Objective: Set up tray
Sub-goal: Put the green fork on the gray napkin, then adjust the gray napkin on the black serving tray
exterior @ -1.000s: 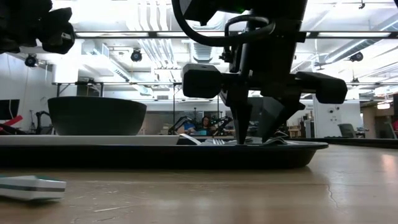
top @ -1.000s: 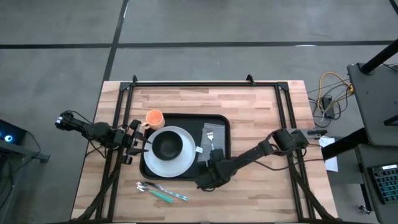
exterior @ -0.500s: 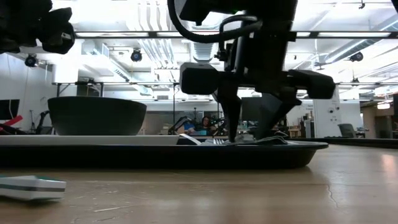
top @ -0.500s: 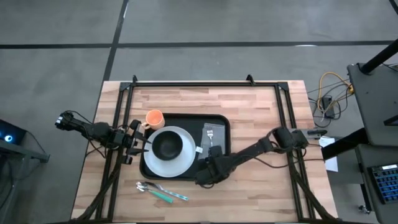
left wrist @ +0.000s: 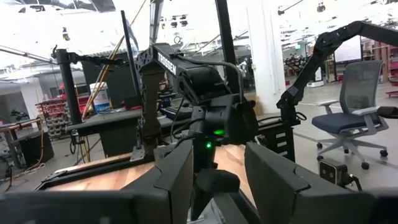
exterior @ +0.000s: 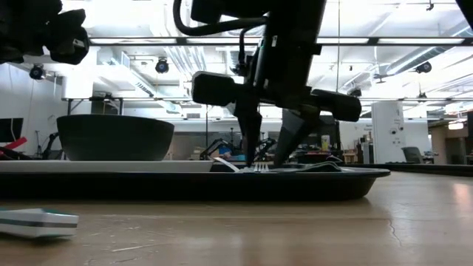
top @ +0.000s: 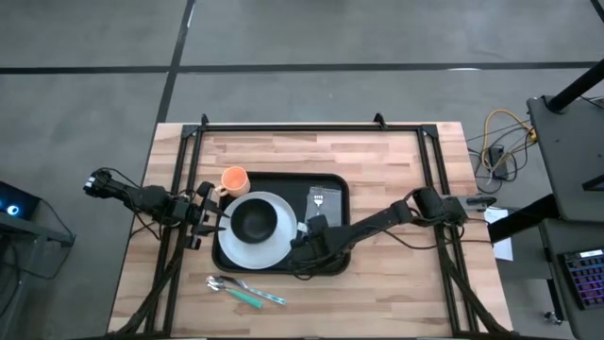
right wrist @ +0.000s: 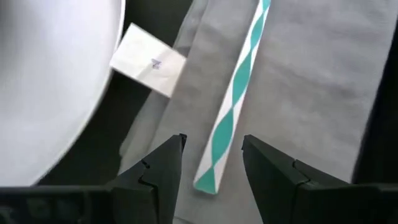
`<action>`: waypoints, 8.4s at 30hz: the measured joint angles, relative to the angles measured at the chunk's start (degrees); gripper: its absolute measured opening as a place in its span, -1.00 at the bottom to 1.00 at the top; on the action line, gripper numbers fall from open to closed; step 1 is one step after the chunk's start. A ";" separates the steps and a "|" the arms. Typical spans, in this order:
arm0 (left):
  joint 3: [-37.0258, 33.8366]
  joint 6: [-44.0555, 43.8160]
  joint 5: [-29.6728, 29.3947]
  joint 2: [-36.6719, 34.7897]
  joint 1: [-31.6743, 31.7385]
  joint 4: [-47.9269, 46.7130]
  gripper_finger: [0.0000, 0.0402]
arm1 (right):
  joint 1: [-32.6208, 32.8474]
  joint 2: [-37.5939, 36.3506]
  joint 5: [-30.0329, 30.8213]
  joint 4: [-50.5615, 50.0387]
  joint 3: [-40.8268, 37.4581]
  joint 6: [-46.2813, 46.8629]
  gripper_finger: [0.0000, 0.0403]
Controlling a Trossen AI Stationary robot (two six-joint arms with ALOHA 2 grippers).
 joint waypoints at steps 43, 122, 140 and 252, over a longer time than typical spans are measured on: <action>0.02 -0.44 -0.02 0.02 -0.02 -0.78 -0.37 | -6.36 0.28 -0.41 1.03 -2.40 -8.45 -0.67; 0.07 -0.42 -0.02 0.01 0.04 -1.58 -0.37 | -4.55 0.92 -3.40 -0.80 -0.35 -12.75 -0.57; 0.07 -0.42 -0.02 0.00 0.02 -1.60 -0.37 | -4.61 0.92 -5.54 -0.75 -0.37 -12.12 -0.90; 0.04 -1.53 0.00 0.02 0.04 -2.45 -0.37 | -12.92 -0.11 -18.14 2.33 -3.63 -12.63 0.10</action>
